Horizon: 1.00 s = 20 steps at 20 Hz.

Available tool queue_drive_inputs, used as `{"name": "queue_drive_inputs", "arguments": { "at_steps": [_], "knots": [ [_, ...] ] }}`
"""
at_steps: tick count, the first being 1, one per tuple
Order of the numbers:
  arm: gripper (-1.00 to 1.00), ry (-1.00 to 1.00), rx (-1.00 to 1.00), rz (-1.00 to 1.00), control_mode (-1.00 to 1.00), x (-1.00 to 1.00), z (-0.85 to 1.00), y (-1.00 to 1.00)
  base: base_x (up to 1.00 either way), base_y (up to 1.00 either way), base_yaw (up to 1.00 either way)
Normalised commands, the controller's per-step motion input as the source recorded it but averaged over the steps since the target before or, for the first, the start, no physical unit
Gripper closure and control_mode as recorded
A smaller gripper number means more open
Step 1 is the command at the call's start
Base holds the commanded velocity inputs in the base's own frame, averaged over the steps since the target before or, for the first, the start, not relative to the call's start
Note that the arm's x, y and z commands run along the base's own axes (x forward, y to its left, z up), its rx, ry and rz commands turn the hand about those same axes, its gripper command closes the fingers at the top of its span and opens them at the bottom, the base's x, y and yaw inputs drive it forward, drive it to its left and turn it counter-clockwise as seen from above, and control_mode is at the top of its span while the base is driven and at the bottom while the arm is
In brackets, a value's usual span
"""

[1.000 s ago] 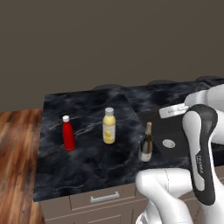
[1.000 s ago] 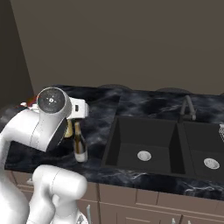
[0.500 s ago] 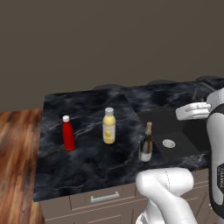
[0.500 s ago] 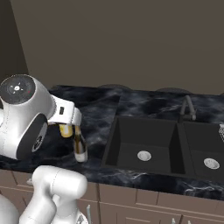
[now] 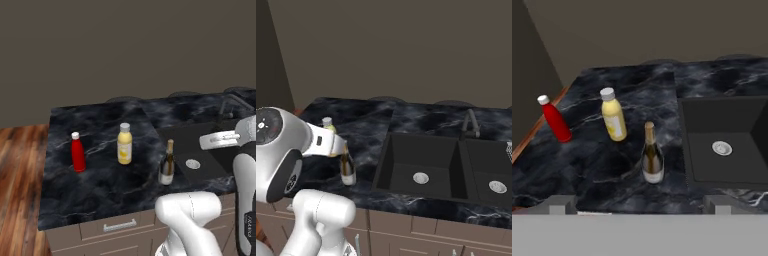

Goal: Move the drinks to the dining counter.

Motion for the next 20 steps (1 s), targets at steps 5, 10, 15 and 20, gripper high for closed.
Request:
{"name": "queue_drive_inputs", "arguments": {
  "at_steps": [5, 10, 15, 20],
  "knots": [
    [-1.00, 0.25, -0.17, -0.31, -1.00, -0.03, 0.22, 0.03, 0.00, 0.00, 0.00],
    [-1.00, 0.15, -0.06, -0.20, -1.00, 0.00, 0.19, -0.01, 0.00, 0.00, 0.00],
    [-1.00, 0.04, 0.00, -0.05, 1.00, 0.00, 0.00, -0.09, 0.01, -0.23, -0.07],
    [-1.00, 0.00, 0.00, 0.00, 1.00, 0.00, 0.00, 0.00, 0.02, -0.60, -0.12]
  ]
}}
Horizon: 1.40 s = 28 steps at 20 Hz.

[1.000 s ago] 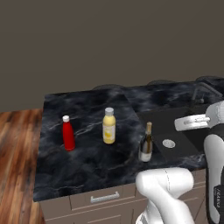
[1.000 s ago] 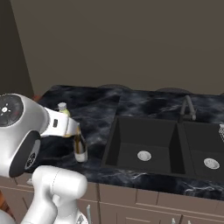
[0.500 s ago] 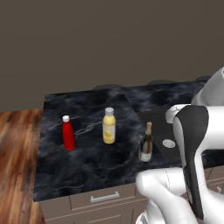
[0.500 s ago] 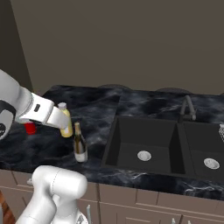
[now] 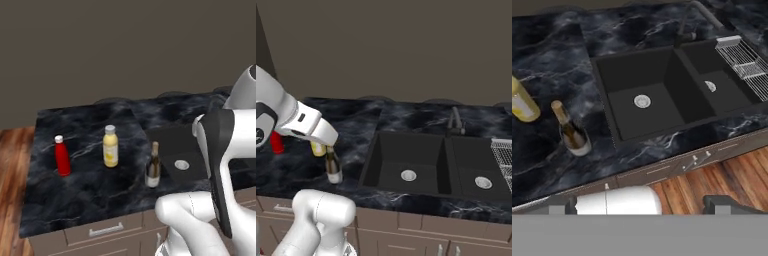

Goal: Move the drinks to the dining counter.

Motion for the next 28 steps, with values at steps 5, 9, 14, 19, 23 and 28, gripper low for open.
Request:
{"name": "queue_drive_inputs", "arguments": {
  "at_steps": [5, 9, 14, 19, 23, 28],
  "knots": [
    [-1.00, 0.00, 0.00, 0.00, 1.00, 0.00, 0.00, 0.00, 0.13, -0.57, -0.45],
    [-1.00, 0.00, 0.00, 0.00, 1.00, 0.00, 0.00, 0.00, 0.00, -0.02, -1.00],
    [-1.00, 0.00, 0.00, 0.00, 1.00, 0.00, 0.00, 0.00, 0.00, 0.00, -1.00],
    [-1.00, 0.00, 0.00, 0.00, 1.00, 0.00, 0.00, 0.00, 0.00, 0.00, -1.00],
    [-1.00, 0.00, 0.00, 0.00, 1.00, 0.00, 0.00, 0.00, 0.00, 0.00, -1.00],
    [-1.00, 0.00, 0.00, 0.00, 1.00, 0.00, 0.00, 0.00, 0.00, 0.00, -1.00]
  ]
}}
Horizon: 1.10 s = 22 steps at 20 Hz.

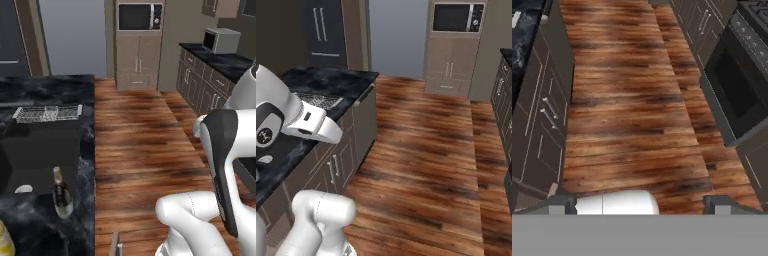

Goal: Move the drinks to the dining counter.

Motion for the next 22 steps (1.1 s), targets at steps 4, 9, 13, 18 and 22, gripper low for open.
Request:
{"name": "queue_drive_inputs", "arguments": {
  "at_steps": [4, 9, 13, 18, 22],
  "knots": [
    [-1.00, 0.00, 0.00, 0.00, 1.00, 0.00, 0.00, 0.00, 0.00, 0.00, -1.00],
    [-1.00, 0.00, 0.00, 0.00, 1.00, 0.00, 0.00, 0.00, 0.00, 0.00, -1.00],
    [-1.00, 0.00, 0.00, 0.00, 1.00, 0.00, 0.00, 0.00, 0.00, 0.00, -1.00],
    [-1.00, 0.00, 0.00, 0.00, 1.00, 0.00, 0.00, 0.00, 0.02, -0.01, -0.98],
    [-1.00, 0.00, 0.00, 0.00, 1.00, 0.00, 0.00, 0.00, 0.94, 0.14, -0.43]
  ]
}}
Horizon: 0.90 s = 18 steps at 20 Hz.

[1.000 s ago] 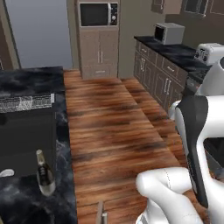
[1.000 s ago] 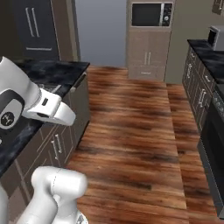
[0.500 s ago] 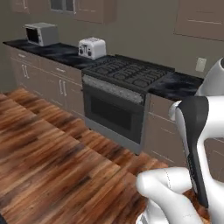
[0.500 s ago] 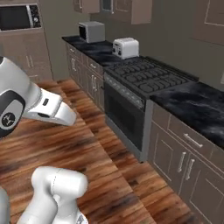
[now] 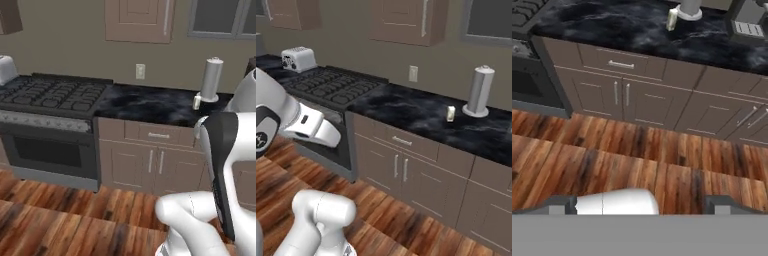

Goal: Move the drinks to the dining counter.

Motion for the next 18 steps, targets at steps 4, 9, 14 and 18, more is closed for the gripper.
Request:
{"name": "queue_drive_inputs", "arguments": {
  "at_steps": [4, 9, 14, 18],
  "knots": [
    [-1.00, 0.00, 0.00, 0.00, 1.00, 0.00, 0.00, 0.00, 1.00, 0.11, -0.21],
    [-1.00, 0.00, 0.00, 0.00, 1.00, 0.00, 0.00, 0.00, 1.00, 0.14, -0.13],
    [-1.00, 0.00, 0.00, 0.00, 1.00, 0.00, 0.00, 0.00, 0.93, -0.33, -0.33],
    [-1.00, 0.00, 0.00, 0.00, 1.00, 0.00, 0.00, 0.00, 0.27, -0.51, -0.73]
  ]
}}
